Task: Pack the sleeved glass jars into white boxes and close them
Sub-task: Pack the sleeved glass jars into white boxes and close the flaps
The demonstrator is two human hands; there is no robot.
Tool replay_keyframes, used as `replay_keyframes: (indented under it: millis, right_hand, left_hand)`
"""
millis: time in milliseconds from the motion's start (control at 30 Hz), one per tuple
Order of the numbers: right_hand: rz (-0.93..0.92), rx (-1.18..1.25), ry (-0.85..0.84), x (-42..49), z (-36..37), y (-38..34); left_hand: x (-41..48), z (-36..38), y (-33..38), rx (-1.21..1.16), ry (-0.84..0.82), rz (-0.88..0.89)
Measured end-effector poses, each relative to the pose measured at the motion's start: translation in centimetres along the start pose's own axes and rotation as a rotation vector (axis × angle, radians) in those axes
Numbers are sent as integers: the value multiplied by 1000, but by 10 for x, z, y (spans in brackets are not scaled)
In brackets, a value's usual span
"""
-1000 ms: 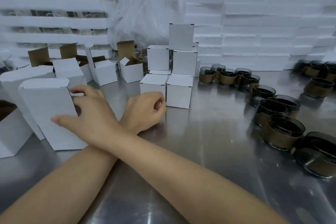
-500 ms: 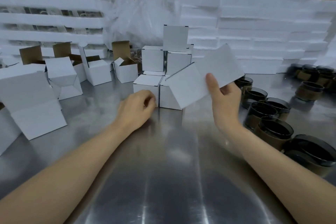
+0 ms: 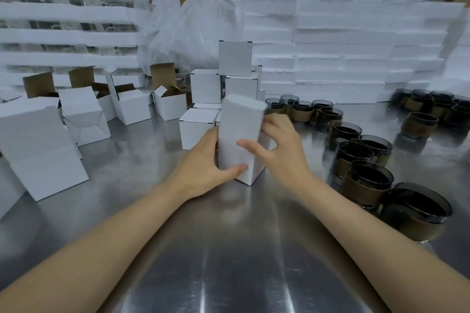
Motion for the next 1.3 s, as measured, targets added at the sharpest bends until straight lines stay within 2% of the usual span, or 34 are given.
replay_keyframes:
  millis: [333, 433, 500, 567, 667, 733, 800, 867, 933, 1000, 1133, 1300]
  right_hand:
    - [-379, -76, 4, 0, -9, -23]
    - [-544, -80, 7, -3, -4, -46]
    - [-570, -66, 3, -4, 0, -57]
    - [-542, -46, -22, -5, 4, -61]
    - [-435, -13, -148, -7, 10, -54]
    - [-335, 28, -212, -8, 12, -43]
    - [-264, 21, -228, -8, 13, -34]
    - [-223, 54, -200, -7, 14, -32]
    - [-176, 120, -144, -6, 14, -30]
    - [-147, 72, -75, -5, 10, -26]
    - [-53, -207, -12, 0, -3, -5]
    - [147, -298, -15, -3, -7, 22]
  left_hand:
    - [2, 4, -5, -252, -179, -29]
    - [2, 3, -2, -295, -198, -34]
    - [2, 2, -1, -287, -189, -13]
    - [1, -1, 3, -273, -159, 32]
    - [3, -4, 0, -282, -89, 35]
    - [3, -9, -2, -251, 2, 18]
    - [1, -19, 7, -149, 112, 103]
    - [-5, -24, 20, -28, 189, 268]
    - [-9, -21, 29, 68, 187, 376]
    - [-9, -16, 30, 101, 141, 373]
    - [-6, -20, 23, 55, 136, 317]
    - [-5, -23, 21, 115, 165, 288]
Point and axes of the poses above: each hand's wrist, its own x-axis towards the middle knuckle, its own z-axis out of the palm, y = z × x, the point moved 8 cm from there along x, towards the middle knuckle, and after that the axes turned 11 degrees about -z, right-handed, at the moved point
